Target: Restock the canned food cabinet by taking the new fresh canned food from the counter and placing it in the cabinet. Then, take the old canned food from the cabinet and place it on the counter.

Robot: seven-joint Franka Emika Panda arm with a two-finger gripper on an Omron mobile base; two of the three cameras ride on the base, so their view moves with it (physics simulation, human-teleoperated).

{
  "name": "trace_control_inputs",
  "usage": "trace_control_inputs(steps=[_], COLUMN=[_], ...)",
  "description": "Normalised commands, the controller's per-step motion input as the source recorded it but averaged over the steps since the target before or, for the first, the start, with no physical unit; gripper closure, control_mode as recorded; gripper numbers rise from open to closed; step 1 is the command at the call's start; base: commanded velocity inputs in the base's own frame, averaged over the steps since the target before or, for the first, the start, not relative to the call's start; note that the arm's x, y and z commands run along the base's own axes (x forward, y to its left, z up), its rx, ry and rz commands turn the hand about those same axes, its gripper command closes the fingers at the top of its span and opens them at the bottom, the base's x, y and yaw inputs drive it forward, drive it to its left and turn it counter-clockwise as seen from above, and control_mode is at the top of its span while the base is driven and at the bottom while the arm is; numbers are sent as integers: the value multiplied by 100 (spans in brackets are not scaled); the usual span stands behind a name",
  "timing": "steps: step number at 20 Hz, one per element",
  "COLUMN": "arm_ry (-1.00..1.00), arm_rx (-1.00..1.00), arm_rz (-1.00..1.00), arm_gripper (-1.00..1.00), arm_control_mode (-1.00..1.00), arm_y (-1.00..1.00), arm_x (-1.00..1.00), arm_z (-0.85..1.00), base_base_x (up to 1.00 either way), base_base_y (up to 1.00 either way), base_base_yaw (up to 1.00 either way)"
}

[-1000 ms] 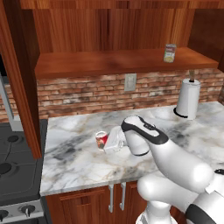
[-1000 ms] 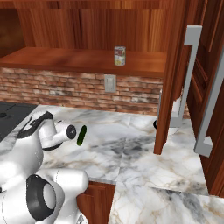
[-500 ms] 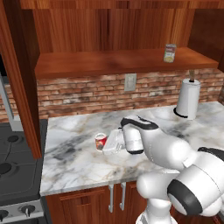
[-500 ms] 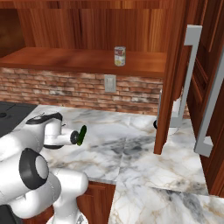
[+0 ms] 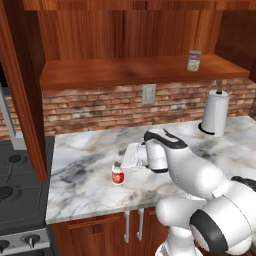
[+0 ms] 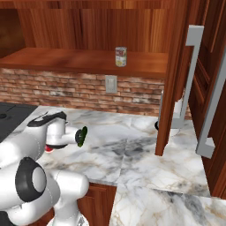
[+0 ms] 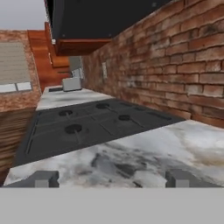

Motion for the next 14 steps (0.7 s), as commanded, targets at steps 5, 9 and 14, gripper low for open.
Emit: trace_control_inputs(steps=[5, 9, 14], arm_ry=[-11, -11, -13], arm_rx=[0, 0, 0], arm_rz=[0, 0, -4], arm_gripper=[-100, -100, -100], arm_control_mode=[-100, -100, -100], arm_y=[12, 4, 0], arm_x=[-57, -100, -100], arm_z=[100, 100, 100], base_base_x=[0, 0, 0], base_base_y=[0, 0, 0], base_base_yaw=[0, 0, 0])
